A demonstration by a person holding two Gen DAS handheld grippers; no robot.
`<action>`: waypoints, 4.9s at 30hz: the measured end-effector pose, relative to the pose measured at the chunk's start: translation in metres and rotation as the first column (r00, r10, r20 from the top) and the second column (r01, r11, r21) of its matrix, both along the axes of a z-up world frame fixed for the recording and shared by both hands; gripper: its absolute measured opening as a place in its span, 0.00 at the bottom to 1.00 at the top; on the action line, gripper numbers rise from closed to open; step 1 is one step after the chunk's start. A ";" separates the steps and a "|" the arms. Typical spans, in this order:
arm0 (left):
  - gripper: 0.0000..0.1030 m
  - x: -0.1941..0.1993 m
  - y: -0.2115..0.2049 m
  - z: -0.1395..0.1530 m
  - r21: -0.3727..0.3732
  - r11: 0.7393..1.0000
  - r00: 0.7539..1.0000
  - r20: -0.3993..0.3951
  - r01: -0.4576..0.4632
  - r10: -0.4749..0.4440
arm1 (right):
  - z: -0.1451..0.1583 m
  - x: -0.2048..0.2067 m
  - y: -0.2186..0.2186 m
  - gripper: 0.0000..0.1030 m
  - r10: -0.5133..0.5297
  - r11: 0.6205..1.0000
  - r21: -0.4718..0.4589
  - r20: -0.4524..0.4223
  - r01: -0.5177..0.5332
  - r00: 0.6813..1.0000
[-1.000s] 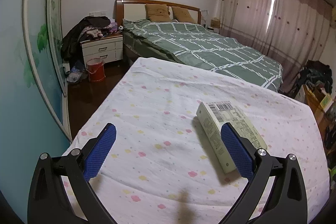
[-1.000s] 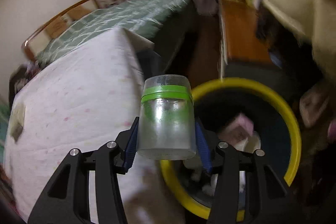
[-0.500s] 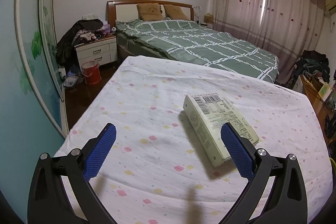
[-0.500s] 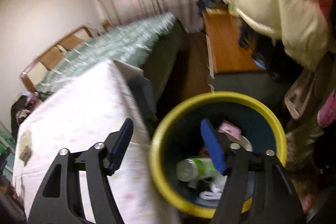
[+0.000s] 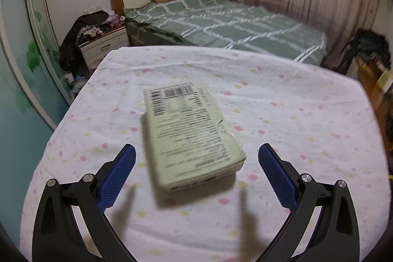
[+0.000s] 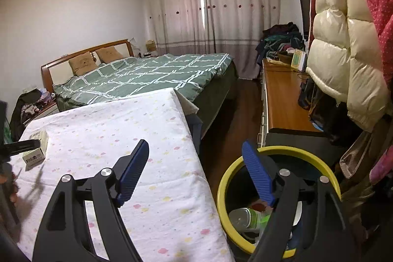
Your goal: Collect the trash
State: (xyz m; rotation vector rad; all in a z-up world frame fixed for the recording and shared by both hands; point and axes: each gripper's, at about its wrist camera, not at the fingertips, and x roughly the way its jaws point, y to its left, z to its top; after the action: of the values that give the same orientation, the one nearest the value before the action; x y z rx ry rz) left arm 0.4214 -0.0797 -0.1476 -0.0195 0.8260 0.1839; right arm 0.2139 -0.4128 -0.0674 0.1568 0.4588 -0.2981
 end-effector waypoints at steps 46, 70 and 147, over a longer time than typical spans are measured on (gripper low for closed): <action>0.69 -0.076 -0.167 0.008 -0.099 0.854 0.840 -0.151 0.511 -0.520 | 0.002 -0.084 -0.041 0.80 -0.065 0.994 0.091 0.054 0.060 0.996; 0.89 -0.119 -0.457 -0.015 -0.165 0.600 0.565 -0.215 0.783 -0.797 | -0.012 -0.214 -0.142 0.80 -0.363 0.922 0.150 0.022 0.356 0.931; 0.95 -0.388 0.062 0.134 -0.061 0.959 0.883 0.411 0.276 -0.228 | 0.079 -0.225 0.071 0.93 0.188 0.981 -0.052 0.060 -0.185 0.980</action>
State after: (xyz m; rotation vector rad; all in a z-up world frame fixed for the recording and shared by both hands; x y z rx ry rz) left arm 0.0334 -0.0173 -0.0138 -0.0588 0.4198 -0.1162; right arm -0.0108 -0.3417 0.0118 0.0777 0.3989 -0.1191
